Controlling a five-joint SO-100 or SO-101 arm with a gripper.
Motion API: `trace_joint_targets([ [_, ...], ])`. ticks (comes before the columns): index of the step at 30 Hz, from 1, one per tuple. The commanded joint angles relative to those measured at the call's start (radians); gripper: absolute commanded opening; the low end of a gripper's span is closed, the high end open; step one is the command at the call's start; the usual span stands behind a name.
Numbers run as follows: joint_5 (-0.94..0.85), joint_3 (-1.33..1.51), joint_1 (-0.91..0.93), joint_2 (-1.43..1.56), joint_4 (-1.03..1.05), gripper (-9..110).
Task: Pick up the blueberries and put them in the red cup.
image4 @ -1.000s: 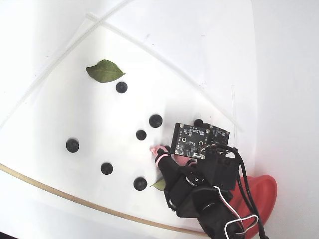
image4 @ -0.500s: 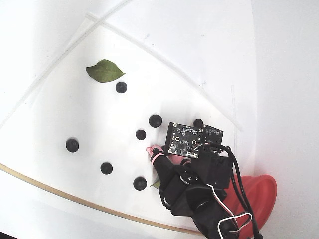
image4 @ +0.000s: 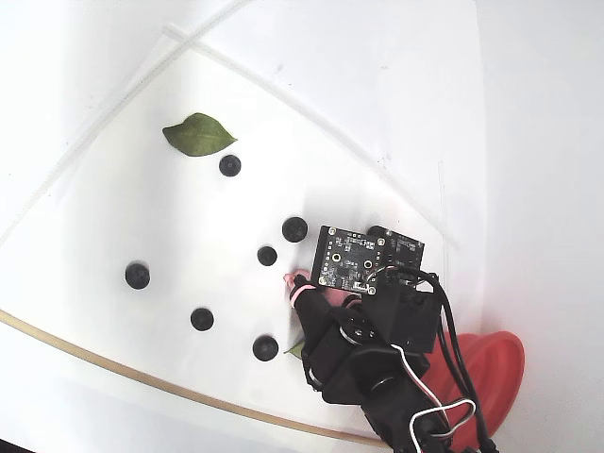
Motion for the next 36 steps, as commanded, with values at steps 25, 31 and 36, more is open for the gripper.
trace_joint_targets([
  [25, 0.044, 0.023, 0.014, 0.239, 0.158, 11],
  [31, 0.052, 0.046, 0.012, 0.308, 0.202, 11],
  [36, 0.054, 0.058, 0.015, 0.356, 0.244, 10],
])
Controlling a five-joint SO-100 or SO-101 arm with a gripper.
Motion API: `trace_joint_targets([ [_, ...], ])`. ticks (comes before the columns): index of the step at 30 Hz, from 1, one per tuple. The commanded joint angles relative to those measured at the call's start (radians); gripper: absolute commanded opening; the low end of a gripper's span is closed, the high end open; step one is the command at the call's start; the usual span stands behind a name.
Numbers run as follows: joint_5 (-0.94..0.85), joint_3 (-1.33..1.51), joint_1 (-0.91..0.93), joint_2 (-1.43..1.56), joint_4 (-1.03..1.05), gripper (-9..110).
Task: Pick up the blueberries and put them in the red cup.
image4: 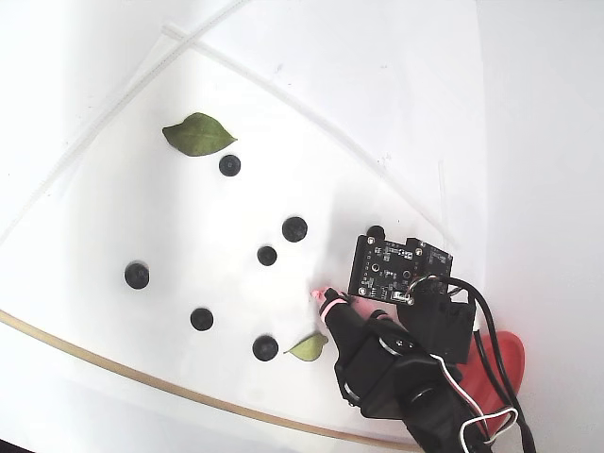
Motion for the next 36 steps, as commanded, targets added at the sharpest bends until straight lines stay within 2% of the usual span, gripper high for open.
trace_joint_targets([
  [1, 0.012, 0.009, -0.003, 0.141, 0.023, 10],
  [36, 0.026, 0.066, 0.080, 0.552, 0.396, 10],
])
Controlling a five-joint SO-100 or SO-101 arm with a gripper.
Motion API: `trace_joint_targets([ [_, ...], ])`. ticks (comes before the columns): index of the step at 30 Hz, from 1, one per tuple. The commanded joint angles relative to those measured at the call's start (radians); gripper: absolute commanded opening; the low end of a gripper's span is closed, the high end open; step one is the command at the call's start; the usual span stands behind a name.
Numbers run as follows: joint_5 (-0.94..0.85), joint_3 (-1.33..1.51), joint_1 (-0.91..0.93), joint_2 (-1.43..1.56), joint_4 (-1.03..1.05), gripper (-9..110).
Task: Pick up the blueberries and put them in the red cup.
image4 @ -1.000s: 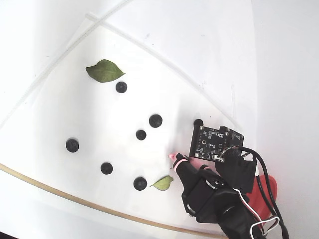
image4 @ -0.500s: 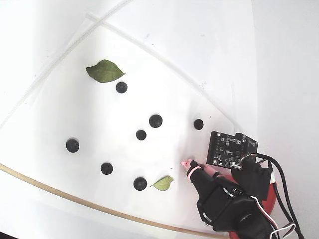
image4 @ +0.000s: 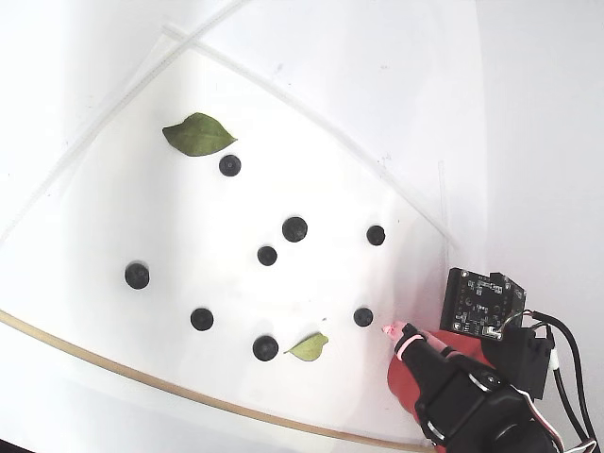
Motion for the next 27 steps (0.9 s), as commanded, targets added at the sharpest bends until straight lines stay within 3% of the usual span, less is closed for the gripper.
trace_joint_targets([
  [1, -0.002, 0.003, 0.011, 0.130, 0.009, 10],
  [27, -0.003, -0.026, 0.130, 0.330, 0.196, 10],
])
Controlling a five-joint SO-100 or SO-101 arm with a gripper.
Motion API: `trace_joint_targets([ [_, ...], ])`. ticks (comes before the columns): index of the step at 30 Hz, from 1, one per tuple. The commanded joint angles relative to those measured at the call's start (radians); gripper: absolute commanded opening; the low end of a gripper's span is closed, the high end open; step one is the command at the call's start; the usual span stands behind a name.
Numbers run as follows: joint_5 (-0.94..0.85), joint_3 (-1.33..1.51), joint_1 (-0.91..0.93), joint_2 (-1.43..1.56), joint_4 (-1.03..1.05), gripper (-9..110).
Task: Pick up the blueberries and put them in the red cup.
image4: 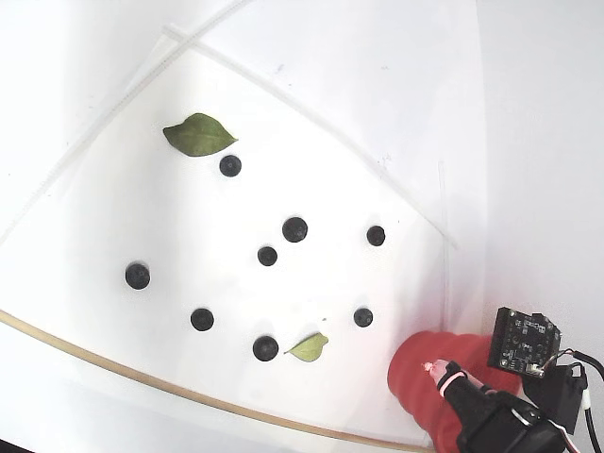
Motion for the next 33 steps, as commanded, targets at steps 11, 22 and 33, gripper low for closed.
trace_joint_targets([
  [11, -0.014, -0.067, 0.086, 0.146, 0.037, 10],
  [22, -0.037, -0.109, 0.163, 0.152, 0.052, 11],
  [33, -0.055, -0.161, 0.216, 0.110, 0.046, 11],
])
